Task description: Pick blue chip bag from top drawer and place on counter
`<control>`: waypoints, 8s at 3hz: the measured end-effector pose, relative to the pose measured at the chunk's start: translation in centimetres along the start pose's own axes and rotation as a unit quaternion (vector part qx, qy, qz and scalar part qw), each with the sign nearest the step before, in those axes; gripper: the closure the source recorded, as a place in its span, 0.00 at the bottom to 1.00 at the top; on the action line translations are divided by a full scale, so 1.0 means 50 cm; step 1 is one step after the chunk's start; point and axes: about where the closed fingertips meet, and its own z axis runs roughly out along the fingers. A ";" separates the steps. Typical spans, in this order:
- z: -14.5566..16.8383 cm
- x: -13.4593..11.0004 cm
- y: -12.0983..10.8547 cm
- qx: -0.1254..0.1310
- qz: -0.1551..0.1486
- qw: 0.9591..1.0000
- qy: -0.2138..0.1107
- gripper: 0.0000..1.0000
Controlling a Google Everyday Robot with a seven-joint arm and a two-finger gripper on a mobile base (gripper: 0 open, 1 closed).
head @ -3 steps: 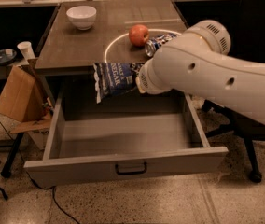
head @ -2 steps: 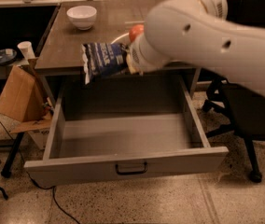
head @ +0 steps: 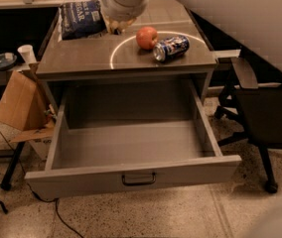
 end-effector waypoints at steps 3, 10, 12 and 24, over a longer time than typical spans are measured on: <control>0.018 -0.139 0.039 0.001 0.037 0.999 -0.008 1.00; 0.266 -0.170 -0.214 0.189 0.170 0.966 0.040 1.00; 0.260 -0.184 -0.265 0.192 0.184 0.964 0.015 1.00; 0.269 -0.160 -0.429 0.115 0.119 0.986 -0.029 0.15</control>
Offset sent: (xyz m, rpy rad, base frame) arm 0.0276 0.0324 0.0041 0.0145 0.0506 -0.0458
